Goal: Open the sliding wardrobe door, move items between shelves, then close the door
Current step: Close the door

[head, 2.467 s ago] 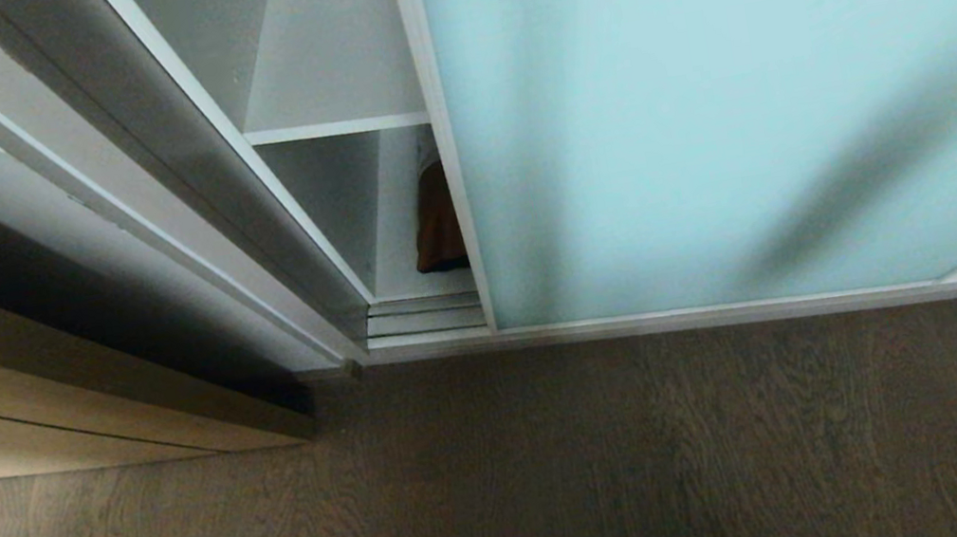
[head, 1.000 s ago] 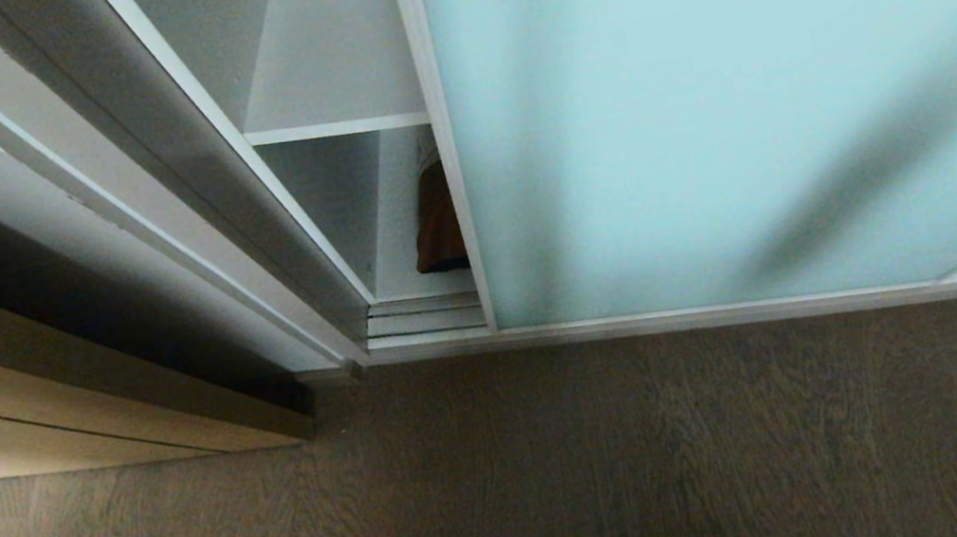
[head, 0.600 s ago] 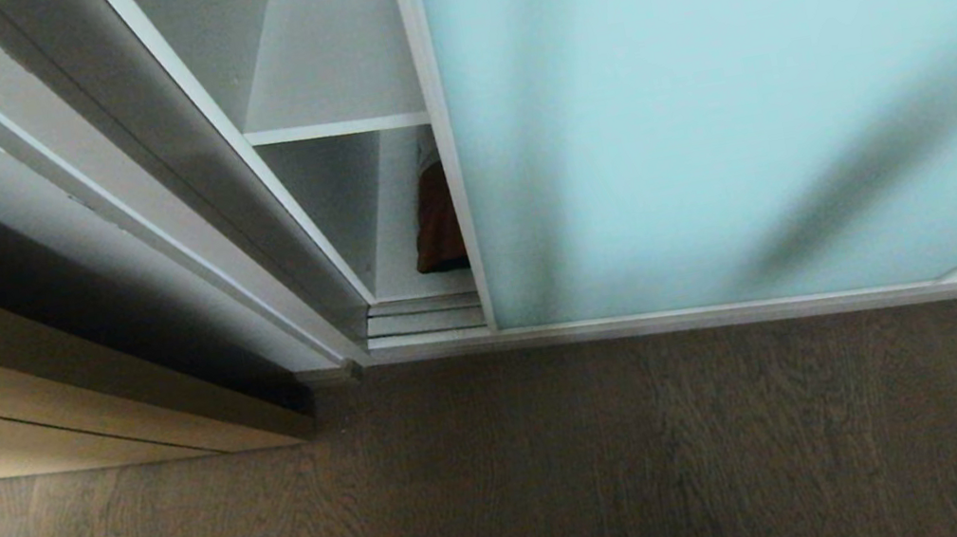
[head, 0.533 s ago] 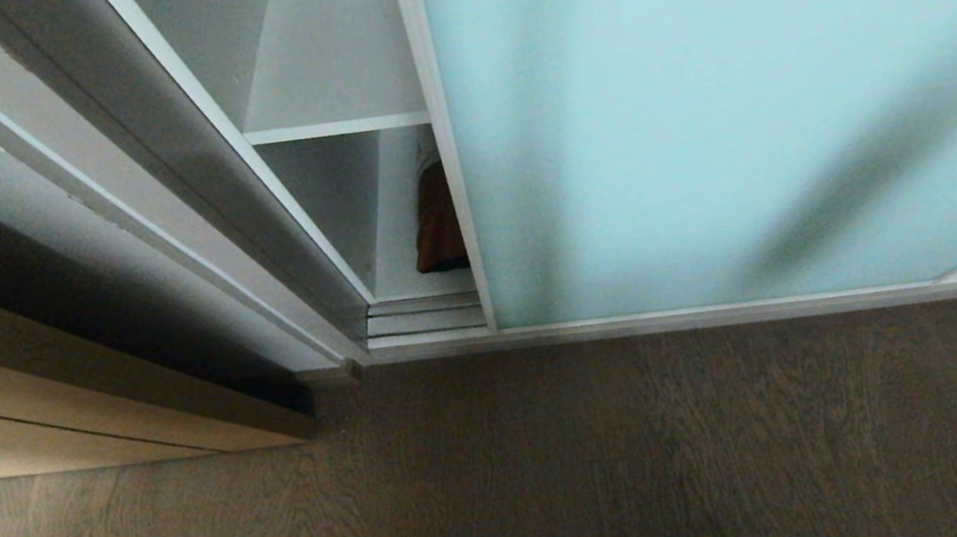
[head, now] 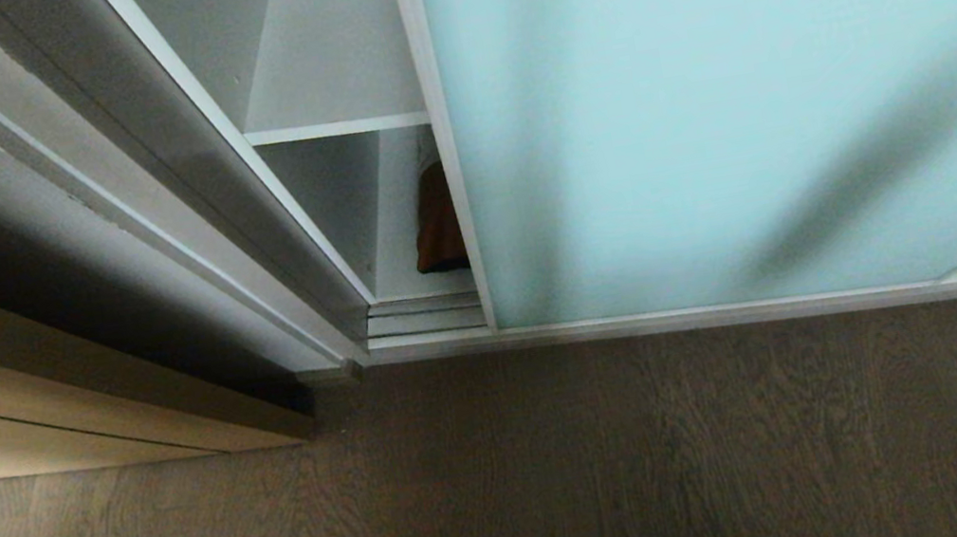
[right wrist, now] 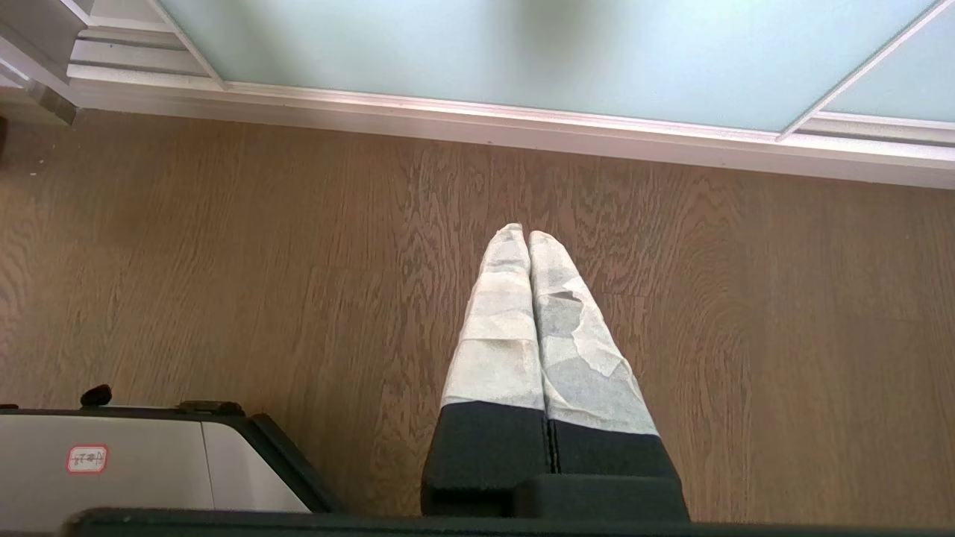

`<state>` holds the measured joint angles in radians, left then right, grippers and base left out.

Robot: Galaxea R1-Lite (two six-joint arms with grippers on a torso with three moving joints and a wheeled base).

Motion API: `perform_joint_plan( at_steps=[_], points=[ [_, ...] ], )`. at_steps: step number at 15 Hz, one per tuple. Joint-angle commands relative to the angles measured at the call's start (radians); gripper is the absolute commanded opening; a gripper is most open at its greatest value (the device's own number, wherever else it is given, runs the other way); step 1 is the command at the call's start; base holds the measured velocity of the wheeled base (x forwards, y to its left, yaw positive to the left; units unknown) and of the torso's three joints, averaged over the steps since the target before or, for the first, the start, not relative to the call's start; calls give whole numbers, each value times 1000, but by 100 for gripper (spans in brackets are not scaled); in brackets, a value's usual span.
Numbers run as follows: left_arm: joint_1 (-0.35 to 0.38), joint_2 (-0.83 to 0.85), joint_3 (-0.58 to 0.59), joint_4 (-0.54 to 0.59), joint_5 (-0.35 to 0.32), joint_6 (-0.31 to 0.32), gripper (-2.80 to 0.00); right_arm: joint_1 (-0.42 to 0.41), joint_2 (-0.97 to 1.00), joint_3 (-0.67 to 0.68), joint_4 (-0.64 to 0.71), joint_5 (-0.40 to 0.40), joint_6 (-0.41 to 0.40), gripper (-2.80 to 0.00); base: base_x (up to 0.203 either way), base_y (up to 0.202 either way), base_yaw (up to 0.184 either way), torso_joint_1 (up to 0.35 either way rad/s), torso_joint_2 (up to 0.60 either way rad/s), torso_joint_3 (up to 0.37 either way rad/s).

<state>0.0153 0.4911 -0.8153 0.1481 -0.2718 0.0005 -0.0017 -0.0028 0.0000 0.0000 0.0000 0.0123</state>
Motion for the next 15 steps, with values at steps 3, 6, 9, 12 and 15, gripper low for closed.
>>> perform_joint_plan(
  at_steps=[3, 6, 9, 12, 15],
  points=[
    [-2, 503, -430, 16, -361, -36, -280, 0, 3, 0, 0, 0, 0, -280, 0, 0, 0, 0, 0, 0],
    [-105, 660, -567, 23, -489, -50, -280, 0, 3, 0, 0, 0, 0, -280, 0, 0, 0, 0, 0, 0],
    [-273, 794, -662, 24, -450, -53, -280, 0, 3, 0, 0, 0, 0, -280, 0, 0, 0, 0, 0, 0],
    [-475, 857, -705, 12, -292, -53, -280, 0, 3, 0, 0, 0, 0, -280, 0, 0, 0, 0, 0, 0],
    [-599, 887, -714, 7, -196, -55, -280, 0, 3, 0, -2, 0, 0, -280, 0, 0, 0, 0, 0, 0]
  ],
)
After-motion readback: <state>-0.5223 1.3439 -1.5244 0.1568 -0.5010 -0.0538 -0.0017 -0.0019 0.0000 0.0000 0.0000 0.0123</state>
